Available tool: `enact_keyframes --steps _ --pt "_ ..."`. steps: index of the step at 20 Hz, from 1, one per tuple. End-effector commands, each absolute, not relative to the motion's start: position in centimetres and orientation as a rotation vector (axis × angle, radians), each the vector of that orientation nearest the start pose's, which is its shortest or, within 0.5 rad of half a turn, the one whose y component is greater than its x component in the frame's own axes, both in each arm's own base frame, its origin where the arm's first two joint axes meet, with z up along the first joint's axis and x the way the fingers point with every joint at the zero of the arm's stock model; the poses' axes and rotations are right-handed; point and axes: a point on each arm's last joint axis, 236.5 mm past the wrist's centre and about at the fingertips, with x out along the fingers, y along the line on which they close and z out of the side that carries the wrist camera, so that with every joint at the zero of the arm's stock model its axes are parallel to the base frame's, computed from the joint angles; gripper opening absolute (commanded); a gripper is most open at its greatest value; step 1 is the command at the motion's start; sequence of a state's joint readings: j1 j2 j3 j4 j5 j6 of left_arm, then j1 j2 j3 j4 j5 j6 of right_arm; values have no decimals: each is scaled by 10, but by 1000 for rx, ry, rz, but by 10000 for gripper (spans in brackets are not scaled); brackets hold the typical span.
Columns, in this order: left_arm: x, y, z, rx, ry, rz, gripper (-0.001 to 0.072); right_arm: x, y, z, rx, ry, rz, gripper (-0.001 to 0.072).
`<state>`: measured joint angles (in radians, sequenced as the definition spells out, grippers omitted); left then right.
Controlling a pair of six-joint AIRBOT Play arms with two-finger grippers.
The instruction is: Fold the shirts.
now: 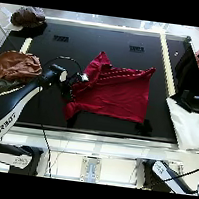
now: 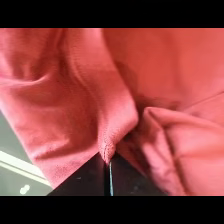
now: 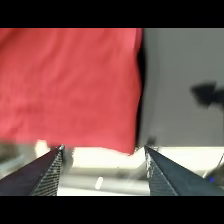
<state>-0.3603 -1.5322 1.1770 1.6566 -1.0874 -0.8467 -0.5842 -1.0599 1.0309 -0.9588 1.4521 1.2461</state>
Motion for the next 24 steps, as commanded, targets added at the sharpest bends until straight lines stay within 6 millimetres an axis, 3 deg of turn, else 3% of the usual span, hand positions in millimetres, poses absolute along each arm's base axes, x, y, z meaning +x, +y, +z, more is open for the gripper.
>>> enact_keyframes --steps 1,4,7,9,11,13,15,19,21,23,24 --pt "391 -107 -75 964 1273 -664 15 265 -12 33 720 1330 196 551" --pt "400 -105 -60 949 1242 -618 14 237 11 -31 958 1413 63 551" --pt "401 -106 -50 946 1220 -610 15 218 51 -71 1185 1422 44 552" --pt "401 -106 -44 944 1206 -606 15 219 68 -88 1274 1378 15 552" --pt "402 -106 -40 945 1195 -602 15 230 78 -93 1295 1318 12 551" --pt "402 -105 -38 948 1190 -599 15 244 75 -98 1259 1264 -26 550" --pt "402 -106 -38 947 1190 -599 15 260 70 -100 1256 1196 -66 442" --pt "403 -105 -38 951 1190 -598 15 275 62 -103 1279 1129 -123 399" --pt "403 -105 -38 951 1189 -597 15 281 56 -103 1297 1093 -149 239" --pt "404 -103 -37 961 1189 -592 15 288 48 -103 1304 1054 -182 192" --pt "406 -100 -36 956 1187 -568 15 291 43 -104 1304 1032 -200 44"
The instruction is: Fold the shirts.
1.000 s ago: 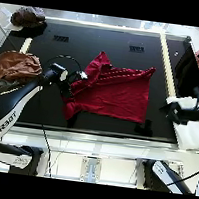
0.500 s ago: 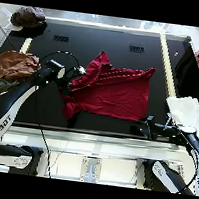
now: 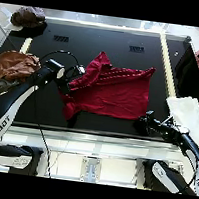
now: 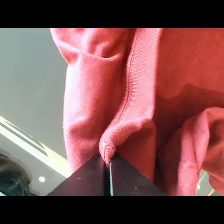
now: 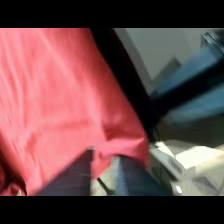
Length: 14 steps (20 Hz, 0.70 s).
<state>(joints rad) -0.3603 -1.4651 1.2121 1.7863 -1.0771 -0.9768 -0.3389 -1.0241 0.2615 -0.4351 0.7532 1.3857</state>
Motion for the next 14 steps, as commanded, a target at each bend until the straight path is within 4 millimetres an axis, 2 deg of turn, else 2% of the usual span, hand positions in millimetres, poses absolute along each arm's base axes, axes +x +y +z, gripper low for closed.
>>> enact_keyframes --steps 1,3,4,6,8,10,12,14 --pt "411 -97 -34 942 1178 -525 15 294 38 -103 1289 1014 -208 12" --pt "424 -90 -22 893 1136 -431 14 309 30 -92 1190 969 -154 11" --pt "432 -85 -8 856 1095 -373 15 321 28 -78 1121 938 -99 11" --pt "445 -68 35 755 983 -239 13 352 26 -27 920 840 62 9" --pt "443 -49 102 608 835 -125 13 372 28 49 662 743 226 8" --pt "420 -34 180 492 664 -50 14 364 35 135 402 667 340 8" --pt "383 -29 271 345 411 -11 14 336 40 230 222 550 354 9" --pt "330 -29 369 126 88 -25 14 295 49 318 88 378 335 8"
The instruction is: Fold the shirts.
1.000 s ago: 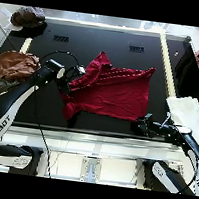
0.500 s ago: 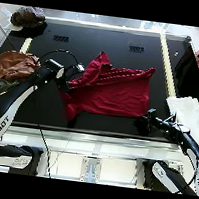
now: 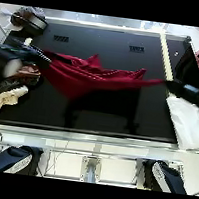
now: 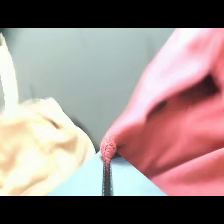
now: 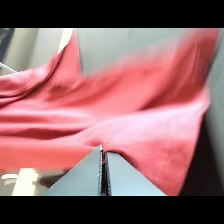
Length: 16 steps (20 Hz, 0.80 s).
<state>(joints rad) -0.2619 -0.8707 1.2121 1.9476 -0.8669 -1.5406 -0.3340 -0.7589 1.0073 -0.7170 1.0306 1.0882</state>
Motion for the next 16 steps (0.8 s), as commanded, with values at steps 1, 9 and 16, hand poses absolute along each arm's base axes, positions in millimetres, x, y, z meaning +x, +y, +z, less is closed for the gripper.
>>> enact_keyframes --steps 1,9,16 --pt "296 -27 413 28 -66 -49 14 269 56 364 29 263 320 7" --pt "212 -39 478 -233 -201 -209 13 199 80 490 -108 -40 300 7" --pt "389 -49 228 2 656 10 14 361 34 310 135 587 396 8"
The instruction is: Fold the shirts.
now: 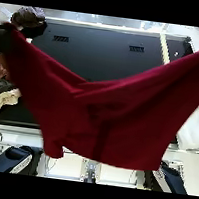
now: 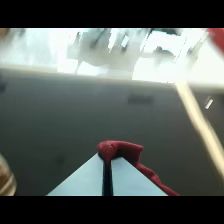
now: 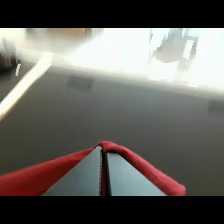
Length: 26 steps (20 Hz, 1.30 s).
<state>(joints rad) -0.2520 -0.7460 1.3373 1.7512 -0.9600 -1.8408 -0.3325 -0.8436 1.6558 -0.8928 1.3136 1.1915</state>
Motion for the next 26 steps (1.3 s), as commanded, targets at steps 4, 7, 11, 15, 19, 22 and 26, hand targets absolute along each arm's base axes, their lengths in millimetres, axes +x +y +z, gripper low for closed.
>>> enact_keyframes --steps 4,7,11,15,19,22,26 --pt "472 -73 82 76 889 4 14 467 42 181 271 787 416 9" --pt "531 -80 27 28 832 -9 380 554 51 128 323 677 318 12" --pt "583 -50 132 -63 513 17 703 607 42 163 317 413 202 432" --pt "538 49 264 -121 305 183 703 574 -14 233 187 422 178 430" --pt "424 153 239 -247 511 473 600 479 -102 257 205 583 46 430" --pt "346 159 137 -502 785 571 592 408 -139 258 195 706 -12 430" --pt "326 84 27 -848 1028 292 590 366 -166 281 226 670 -91 430"
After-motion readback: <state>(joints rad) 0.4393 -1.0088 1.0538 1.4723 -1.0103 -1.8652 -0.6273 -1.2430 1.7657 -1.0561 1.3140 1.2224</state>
